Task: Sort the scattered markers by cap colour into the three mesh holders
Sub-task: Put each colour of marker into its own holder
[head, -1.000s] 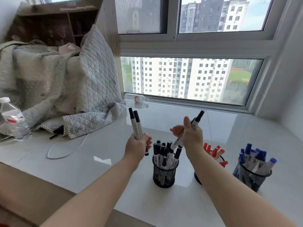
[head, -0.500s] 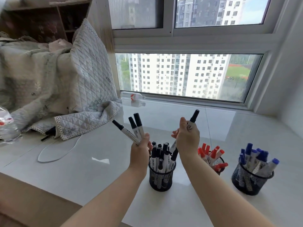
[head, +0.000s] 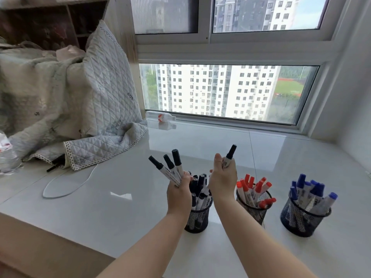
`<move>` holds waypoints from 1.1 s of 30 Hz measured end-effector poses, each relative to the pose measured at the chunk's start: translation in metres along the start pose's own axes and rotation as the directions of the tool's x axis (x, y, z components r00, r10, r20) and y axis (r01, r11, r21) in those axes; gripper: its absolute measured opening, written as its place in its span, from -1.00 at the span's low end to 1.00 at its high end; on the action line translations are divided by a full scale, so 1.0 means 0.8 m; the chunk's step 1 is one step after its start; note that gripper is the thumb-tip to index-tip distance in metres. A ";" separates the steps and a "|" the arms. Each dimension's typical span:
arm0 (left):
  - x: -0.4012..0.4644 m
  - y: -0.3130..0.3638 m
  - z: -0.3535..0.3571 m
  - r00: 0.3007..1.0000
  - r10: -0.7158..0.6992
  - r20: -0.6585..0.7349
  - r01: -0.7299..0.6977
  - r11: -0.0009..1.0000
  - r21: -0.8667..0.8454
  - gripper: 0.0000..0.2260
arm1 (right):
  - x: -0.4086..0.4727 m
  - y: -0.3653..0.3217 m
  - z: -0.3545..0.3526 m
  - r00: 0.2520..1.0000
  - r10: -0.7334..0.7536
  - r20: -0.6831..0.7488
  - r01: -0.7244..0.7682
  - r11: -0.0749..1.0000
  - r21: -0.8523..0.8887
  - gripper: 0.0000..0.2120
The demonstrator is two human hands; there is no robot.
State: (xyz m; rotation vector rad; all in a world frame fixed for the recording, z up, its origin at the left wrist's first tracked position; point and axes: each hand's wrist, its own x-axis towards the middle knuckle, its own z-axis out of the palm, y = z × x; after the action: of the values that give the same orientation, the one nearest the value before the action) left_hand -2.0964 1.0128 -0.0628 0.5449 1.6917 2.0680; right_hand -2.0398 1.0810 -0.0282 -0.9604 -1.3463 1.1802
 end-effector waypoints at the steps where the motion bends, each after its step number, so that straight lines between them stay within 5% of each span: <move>1: 0.000 -0.002 -0.001 1.000 0.007 -0.010 -0.007 1.000 0.022 -0.81 | -0.002 0.004 0.002 1.000 -0.004 0.005 0.004 1.000 0.014 -0.80; 7: -0.002 -0.022 -0.009 0.995 -0.098 -0.023 0.100 0.991 0.094 -0.81 | -0.020 0.036 0.010 0.997 0.024 0.075 -0.020 0.998 -0.053 -0.68; 13: 0.000 -0.029 -0.010 0.985 -0.171 -0.012 0.171 0.984 0.040 -0.83 | -0.020 0.040 0.006 0.983 0.095 0.159 -0.086 0.994 -0.066 -0.83; 24: -0.008 -0.044 -0.010 0.983 -0.180 -0.017 0.181 0.974 0.136 -0.66 | -0.019 0.032 0.001 0.989 0.076 0.126 -0.076 0.997 -0.008 -0.81; 33: -0.004 -0.042 -0.012 0.977 -0.215 0.012 0.212 0.970 0.120 -0.85 | -0.017 0.036 -0.007 0.947 0.150 0.282 -0.155 0.988 -0.006 -0.81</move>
State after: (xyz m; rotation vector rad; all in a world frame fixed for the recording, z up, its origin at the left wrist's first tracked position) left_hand -2.0969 1.0090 -0.0976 0.4028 1.7826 1.8118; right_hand -2.0342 1.0743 -0.0593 -0.9221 -1.5036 1.4886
